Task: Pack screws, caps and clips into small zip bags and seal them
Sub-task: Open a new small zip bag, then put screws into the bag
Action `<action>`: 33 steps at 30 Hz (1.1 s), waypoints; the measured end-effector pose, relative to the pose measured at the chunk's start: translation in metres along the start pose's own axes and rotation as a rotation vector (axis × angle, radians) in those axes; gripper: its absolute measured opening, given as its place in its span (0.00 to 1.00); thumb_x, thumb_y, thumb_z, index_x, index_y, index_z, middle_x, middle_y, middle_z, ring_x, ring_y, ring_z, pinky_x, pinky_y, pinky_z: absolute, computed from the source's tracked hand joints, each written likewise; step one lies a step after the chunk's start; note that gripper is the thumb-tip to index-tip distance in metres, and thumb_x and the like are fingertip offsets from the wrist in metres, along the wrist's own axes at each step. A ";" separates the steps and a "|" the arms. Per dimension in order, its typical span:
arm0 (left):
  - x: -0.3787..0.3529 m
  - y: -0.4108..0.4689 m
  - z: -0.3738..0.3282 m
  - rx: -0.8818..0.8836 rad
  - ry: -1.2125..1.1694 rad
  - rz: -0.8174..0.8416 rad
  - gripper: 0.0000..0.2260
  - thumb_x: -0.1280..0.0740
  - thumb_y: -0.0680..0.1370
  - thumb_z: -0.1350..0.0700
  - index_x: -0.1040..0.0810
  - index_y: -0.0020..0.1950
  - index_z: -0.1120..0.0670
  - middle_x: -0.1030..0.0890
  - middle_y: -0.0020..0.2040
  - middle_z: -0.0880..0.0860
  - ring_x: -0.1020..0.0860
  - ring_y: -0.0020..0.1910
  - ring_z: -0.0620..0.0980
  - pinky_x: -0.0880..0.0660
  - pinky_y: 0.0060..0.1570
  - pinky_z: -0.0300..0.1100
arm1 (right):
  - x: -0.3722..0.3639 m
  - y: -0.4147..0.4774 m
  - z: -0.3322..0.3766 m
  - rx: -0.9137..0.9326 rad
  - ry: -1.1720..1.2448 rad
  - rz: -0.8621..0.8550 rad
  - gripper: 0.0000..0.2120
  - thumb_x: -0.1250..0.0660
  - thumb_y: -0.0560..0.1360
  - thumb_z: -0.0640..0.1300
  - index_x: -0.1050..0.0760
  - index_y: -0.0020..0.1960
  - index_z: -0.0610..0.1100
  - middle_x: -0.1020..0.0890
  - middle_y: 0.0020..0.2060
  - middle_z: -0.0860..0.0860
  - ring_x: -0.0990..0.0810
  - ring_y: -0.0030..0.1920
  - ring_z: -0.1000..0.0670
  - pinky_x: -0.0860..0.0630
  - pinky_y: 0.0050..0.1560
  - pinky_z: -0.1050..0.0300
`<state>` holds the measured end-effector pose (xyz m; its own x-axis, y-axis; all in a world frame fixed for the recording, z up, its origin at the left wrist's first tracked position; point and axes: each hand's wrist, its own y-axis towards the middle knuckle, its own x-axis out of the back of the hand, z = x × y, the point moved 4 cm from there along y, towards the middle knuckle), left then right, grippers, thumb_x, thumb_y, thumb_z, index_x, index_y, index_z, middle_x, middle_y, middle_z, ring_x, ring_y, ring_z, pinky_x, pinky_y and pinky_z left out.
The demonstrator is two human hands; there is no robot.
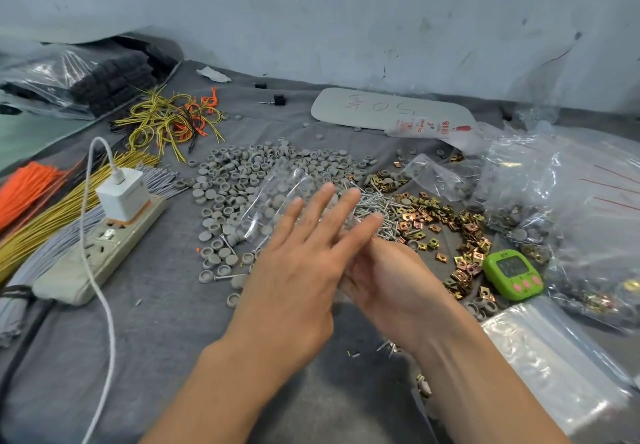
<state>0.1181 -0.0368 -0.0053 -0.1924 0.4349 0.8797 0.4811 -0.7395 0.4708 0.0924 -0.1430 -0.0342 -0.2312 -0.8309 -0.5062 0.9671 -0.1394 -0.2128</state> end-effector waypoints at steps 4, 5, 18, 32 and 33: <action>-0.005 0.000 0.003 -0.051 0.070 0.058 0.42 0.36 0.61 0.64 0.33 0.77 0.49 0.31 0.78 0.51 0.41 0.81 0.54 0.48 0.79 0.56 | 0.003 -0.003 0.002 -0.063 -0.051 0.034 0.14 0.44 0.83 0.31 0.21 0.59 0.30 0.15 0.47 0.38 0.14 0.43 0.46 0.15 0.46 0.46; -0.006 -0.001 0.005 -0.057 0.055 0.051 0.41 0.32 0.61 0.64 0.30 0.75 0.49 0.27 0.74 0.50 0.37 0.79 0.53 0.47 0.79 0.55 | 0.004 -0.003 0.003 -0.076 -0.058 0.040 0.12 0.43 0.83 0.30 0.22 0.57 0.29 0.16 0.44 0.37 0.15 0.41 0.47 0.15 0.45 0.46; -0.010 -0.006 0.057 0.457 -0.198 -0.130 0.37 0.22 0.64 0.62 0.34 0.66 0.41 0.35 0.44 0.37 0.38 0.46 0.40 0.28 0.49 0.47 | 0.049 -0.001 0.028 0.276 -1.342 -0.575 0.31 0.31 0.80 0.43 0.37 0.80 0.55 0.23 0.69 0.49 0.21 0.66 0.46 0.29 0.73 0.45; -0.020 -0.007 0.053 0.569 -0.270 -0.115 0.28 0.25 0.71 0.59 0.39 0.59 0.39 0.29 0.49 0.42 0.29 0.44 0.49 0.34 0.44 0.46 | 0.046 0.001 0.031 0.276 -1.609 -0.657 0.09 0.29 0.76 0.44 0.25 0.46 0.58 0.25 0.30 0.60 0.29 0.38 0.55 0.44 0.65 0.52; -0.020 -0.006 0.052 0.572 -0.263 -0.105 0.30 0.25 0.70 0.60 0.39 0.59 0.39 0.29 0.48 0.42 0.29 0.44 0.49 0.33 0.43 0.46 | 0.046 -0.001 0.033 0.297 -1.599 -0.682 0.07 0.29 0.77 0.46 0.23 0.47 0.58 0.24 0.31 0.60 0.28 0.38 0.54 0.44 0.64 0.51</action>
<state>0.1640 -0.0143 -0.0295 -0.0818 0.6551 0.7511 0.8656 -0.3268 0.3794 0.0845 -0.1985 -0.0295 -0.4202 -0.2281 0.8783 0.7786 -0.5878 0.2199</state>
